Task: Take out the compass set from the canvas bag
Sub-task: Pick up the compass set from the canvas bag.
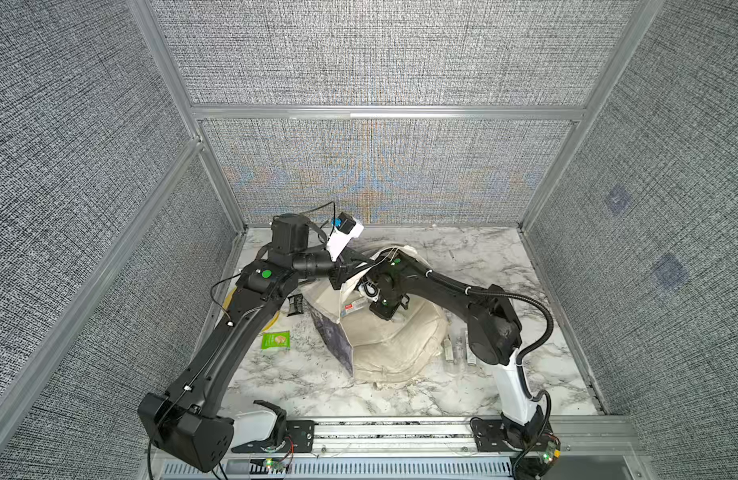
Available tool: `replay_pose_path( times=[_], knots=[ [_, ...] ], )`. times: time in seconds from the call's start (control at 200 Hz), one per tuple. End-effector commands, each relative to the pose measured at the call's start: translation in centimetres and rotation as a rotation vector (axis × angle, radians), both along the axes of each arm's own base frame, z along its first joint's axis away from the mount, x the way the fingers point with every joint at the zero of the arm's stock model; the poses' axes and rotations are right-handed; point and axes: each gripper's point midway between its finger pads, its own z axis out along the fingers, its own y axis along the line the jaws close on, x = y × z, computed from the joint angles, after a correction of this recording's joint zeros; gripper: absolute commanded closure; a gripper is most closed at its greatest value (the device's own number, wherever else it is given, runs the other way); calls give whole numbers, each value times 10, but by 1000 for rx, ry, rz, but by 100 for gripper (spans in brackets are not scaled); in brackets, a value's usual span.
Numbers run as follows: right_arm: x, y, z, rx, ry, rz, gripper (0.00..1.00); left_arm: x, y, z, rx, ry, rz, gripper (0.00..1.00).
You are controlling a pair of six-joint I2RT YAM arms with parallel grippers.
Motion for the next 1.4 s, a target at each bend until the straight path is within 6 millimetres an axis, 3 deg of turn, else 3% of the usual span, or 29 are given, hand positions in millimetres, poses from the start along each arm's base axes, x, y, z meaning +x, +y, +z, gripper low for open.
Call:
replay_pose_path(
  times=[0.0,0.17,0.325,0.595,0.685,0.85,0.945,1.161,1.286,1.391],
  knots=[
    [-3,-1,9,3,-7,-20,81,-2,-3,6,-22,-13,-22,100],
    [-10,0,25,44,-17,-40,84,1,-2,5,-19,-18,-6,100],
    [-30,0,43,90,-9,-45,86,6,0,7,-20,-32,23,100],
    [-70,-2,53,103,32,-8,87,23,5,11,-28,-61,122,100],
    [-79,3,74,157,19,0,87,26,6,10,-25,-64,138,100],
    [-92,12,135,316,-24,20,87,28,6,9,-21,-61,145,100],
    [-112,10,161,364,21,33,87,29,7,8,-12,-64,154,100],
    [-176,-44,211,468,70,-55,87,29,9,10,-7,-79,166,100],
    [-171,-92,245,565,-59,-211,89,29,6,9,-13,-60,148,100],
    [-145,-143,244,552,-144,-438,92,30,6,10,-17,-62,149,100]
  ],
)
